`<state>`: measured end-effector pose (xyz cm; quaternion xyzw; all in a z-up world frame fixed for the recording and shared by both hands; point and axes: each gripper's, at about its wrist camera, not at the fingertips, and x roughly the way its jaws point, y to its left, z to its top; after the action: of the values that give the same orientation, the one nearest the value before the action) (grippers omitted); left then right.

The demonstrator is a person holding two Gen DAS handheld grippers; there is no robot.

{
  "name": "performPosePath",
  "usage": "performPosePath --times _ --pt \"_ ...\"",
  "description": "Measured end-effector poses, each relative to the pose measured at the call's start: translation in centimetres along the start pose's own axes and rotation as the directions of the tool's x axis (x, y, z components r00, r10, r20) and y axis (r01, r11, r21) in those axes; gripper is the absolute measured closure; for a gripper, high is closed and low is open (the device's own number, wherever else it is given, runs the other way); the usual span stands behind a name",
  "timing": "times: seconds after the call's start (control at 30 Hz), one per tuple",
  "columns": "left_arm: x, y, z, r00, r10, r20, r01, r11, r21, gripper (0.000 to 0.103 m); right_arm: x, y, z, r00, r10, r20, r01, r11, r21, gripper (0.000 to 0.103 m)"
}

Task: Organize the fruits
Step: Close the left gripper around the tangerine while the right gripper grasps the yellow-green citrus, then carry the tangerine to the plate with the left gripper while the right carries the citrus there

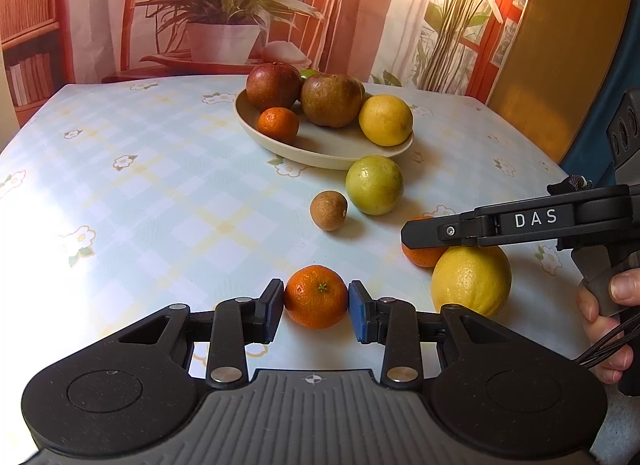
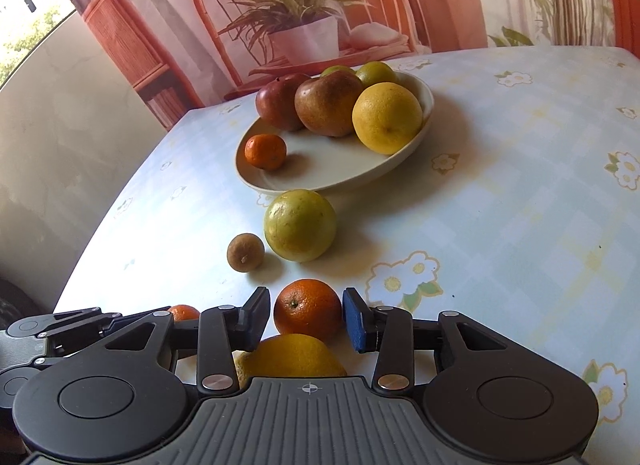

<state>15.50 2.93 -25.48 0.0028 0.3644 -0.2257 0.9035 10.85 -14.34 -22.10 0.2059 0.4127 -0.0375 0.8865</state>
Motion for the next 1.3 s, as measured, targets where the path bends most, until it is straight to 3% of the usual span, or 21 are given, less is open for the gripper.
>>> performPosePath --times 0.2,0.53,0.77,0.9,1.3 --pt "0.0 -0.1 0.1 1.0 0.002 0.001 -0.002 1.0 0.001 0.066 -0.1 0.6 0.4 1.0 -0.025 0.014 0.026 0.999 -0.046 0.064" --pt "0.0 0.3 0.0 1.0 -0.01 0.002 0.01 1.0 -0.017 0.066 1.6 2.7 3.8 0.996 -0.064 0.065 0.074 0.983 -0.166 0.06" --pt "0.1 0.5 -0.1 1.0 -0.019 0.004 0.019 0.999 -0.027 0.066 3.4 2.3 4.5 0.999 -0.031 0.015 0.032 0.993 -0.115 0.058" --pt "0.2 0.5 0.2 1.0 0.011 0.006 -0.011 1.0 -0.007 0.066 3.4 2.4 4.3 1.0 -0.024 0.017 0.026 0.992 -0.126 0.059" --pt "0.3 1.0 6.2 0.996 0.0 0.087 -0.002 1.0 0.028 0.066 0.4 1.1 5.8 0.995 0.004 0.099 0.008 0.992 -0.126 0.059"
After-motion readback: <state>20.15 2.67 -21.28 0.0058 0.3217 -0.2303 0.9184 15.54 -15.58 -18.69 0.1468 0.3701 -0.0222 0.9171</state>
